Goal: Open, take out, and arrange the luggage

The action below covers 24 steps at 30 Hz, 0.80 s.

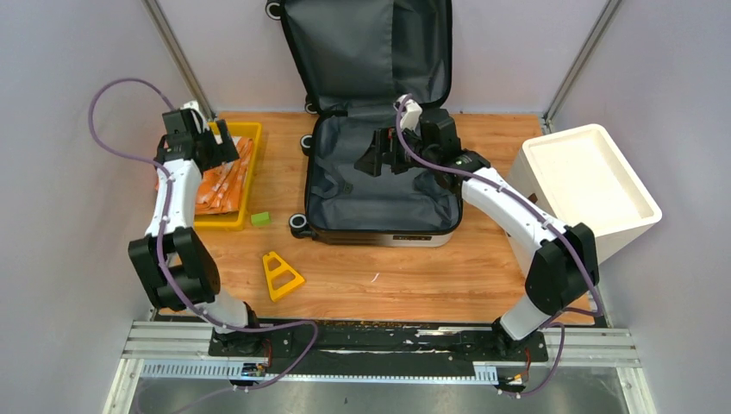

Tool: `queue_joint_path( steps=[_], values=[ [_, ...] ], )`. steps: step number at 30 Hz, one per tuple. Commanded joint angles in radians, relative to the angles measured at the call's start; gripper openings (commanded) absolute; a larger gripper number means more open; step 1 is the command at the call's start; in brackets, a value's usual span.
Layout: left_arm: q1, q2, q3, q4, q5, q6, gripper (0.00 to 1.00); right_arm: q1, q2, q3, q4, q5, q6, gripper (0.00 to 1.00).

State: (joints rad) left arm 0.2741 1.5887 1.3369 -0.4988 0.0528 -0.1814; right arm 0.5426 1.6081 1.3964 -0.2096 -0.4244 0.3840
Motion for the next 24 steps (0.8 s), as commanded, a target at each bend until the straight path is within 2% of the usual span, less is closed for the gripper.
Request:
queue_joint_path(
  steps=[1,3,7,10,14,21,24],
  values=[
    [-0.094,-0.149,0.103,-0.109,0.05,0.017,1.0,0.003,-0.075,0.01,-0.014,0.047,-0.066,1.0],
    [-0.168,-0.202,0.085,-0.125,0.067,0.013,1.0,-0.024,-0.081,0.014,-0.036,0.121,-0.056,1.0],
    [-0.32,-0.324,-0.023,-0.093,0.082,0.007,1.0,-0.135,-0.078,0.036,-0.101,0.029,-0.003,1.0],
    [-0.389,-0.407,-0.084,-0.085,0.084,0.012,1.0,-0.174,-0.085,0.029,-0.144,-0.009,-0.031,1.0],
    [-0.433,-0.476,-0.135,-0.116,0.123,0.048,1.0,-0.178,-0.133,-0.008,-0.194,0.156,-0.057,0.99],
    [-0.458,-0.541,-0.312,-0.076,0.342,0.052,1.0,-0.179,-0.254,-0.128,-0.312,0.379,-0.076,0.96],
    [-0.467,-0.565,-0.37,-0.023,0.38,0.044,1.0,-0.178,-0.298,-0.159,-0.37,0.383,-0.067,0.94]
  ],
)
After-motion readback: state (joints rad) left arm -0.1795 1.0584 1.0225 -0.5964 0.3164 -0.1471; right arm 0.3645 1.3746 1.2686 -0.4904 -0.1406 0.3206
